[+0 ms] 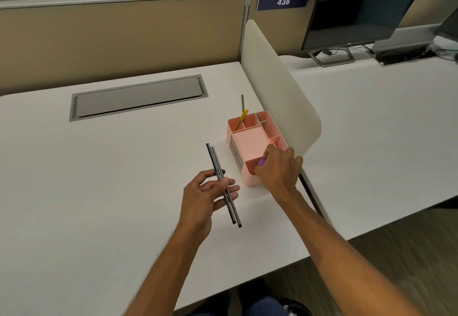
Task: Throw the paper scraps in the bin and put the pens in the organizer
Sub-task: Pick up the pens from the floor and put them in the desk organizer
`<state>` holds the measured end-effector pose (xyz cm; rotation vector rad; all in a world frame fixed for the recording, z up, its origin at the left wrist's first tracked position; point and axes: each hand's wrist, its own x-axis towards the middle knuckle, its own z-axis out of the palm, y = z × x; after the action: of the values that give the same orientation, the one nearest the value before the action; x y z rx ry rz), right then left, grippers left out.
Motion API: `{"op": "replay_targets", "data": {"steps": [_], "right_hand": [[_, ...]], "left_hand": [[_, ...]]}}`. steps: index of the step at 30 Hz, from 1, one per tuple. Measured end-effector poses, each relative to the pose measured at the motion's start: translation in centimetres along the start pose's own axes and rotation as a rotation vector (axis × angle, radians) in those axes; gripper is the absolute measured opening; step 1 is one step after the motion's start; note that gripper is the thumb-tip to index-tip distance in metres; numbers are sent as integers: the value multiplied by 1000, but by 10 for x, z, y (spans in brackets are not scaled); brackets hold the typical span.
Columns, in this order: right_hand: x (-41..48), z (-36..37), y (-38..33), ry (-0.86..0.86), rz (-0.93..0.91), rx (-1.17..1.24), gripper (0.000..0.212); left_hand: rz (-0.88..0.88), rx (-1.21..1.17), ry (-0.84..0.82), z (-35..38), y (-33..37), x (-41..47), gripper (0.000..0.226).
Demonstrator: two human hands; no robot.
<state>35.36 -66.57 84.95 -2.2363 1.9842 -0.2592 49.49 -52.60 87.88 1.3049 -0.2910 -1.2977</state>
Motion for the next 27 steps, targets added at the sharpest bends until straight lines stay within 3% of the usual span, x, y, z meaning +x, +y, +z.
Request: {"op": "replay_targets", "data": {"steps": [7, 21, 24, 27], "right_hand": [[1, 14, 0, -37, 103, 8, 47], [7, -3, 0, -43, 75, 7, 44], [9, -22, 0, -73, 23, 447, 19], [7, -46, -8, -349, -85, 985, 11]], "left_hand": [[-11, -11, 15, 3, 2, 12, 28], [-15, 46, 4, 20, 14, 33, 27], [5, 101, -23, 23, 16, 37, 28], [34, 167, -85, 25, 18, 40, 23]]}}
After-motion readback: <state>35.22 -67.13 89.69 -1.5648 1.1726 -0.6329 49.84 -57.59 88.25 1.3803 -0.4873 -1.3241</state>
